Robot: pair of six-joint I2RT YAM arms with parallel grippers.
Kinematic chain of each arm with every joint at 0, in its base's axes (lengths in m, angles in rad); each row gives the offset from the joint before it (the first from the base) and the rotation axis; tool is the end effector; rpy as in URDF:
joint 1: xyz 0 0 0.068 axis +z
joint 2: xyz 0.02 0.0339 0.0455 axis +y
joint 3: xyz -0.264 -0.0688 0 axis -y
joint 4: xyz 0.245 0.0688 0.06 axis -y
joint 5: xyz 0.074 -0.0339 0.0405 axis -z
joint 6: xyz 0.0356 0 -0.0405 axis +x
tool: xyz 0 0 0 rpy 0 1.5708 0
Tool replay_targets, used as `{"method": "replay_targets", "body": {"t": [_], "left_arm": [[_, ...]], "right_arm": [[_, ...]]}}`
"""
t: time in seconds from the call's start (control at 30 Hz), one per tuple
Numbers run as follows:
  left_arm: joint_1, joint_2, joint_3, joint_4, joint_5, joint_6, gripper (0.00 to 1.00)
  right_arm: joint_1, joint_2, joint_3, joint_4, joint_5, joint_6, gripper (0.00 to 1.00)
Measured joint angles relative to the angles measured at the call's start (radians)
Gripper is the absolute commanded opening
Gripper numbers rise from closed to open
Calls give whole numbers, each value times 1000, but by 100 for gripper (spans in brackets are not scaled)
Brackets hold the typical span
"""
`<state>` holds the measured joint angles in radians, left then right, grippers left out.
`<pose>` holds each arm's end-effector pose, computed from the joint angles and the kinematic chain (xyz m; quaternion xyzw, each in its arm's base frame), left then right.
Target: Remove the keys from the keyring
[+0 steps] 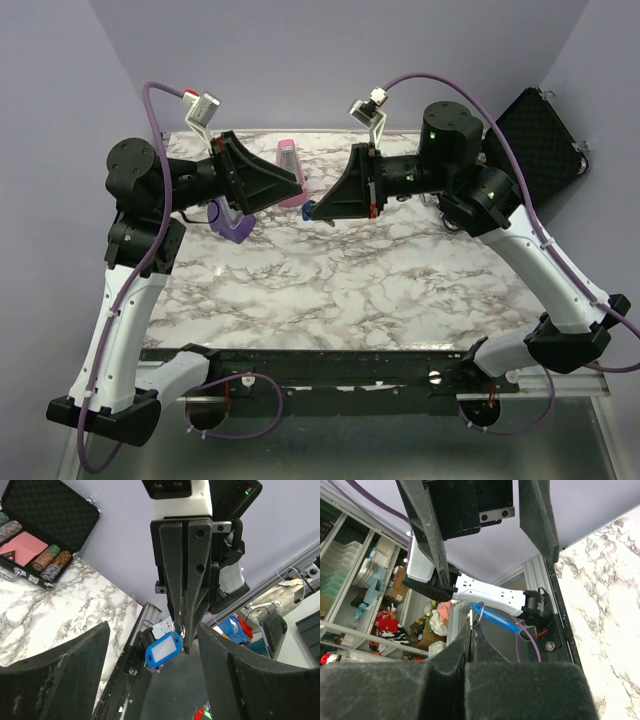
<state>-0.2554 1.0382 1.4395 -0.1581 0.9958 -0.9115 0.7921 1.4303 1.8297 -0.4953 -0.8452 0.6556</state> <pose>0.1653 -0.0740 0.5143 0.1817 0.6336 -0.6268 0.4154 0.1795 0.2199 0.5161 -0.3212 0.6547 0.6336 0.2584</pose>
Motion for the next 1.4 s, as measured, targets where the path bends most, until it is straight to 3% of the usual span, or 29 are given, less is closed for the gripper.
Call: {"method": "replay_targets", "body": {"t": [0.5, 1.0, 1.27, 1.4], "left_arm": [[-1, -4, -36, 111, 49, -114, 61], [-45, 28, -41, 115, 55, -126, 58], [-56, 44, -31, 100, 61, -119, 46], [-59, 62, 6, 62, 73, -100, 35]], "right_arm": [[0, 32, 45, -21, -1, -19, 1], [0, 35, 64, -47, -1, -40, 1], [0, 35, 64, -53, 0, -48, 1], [0, 35, 64, -53, 0, -48, 1]]}}
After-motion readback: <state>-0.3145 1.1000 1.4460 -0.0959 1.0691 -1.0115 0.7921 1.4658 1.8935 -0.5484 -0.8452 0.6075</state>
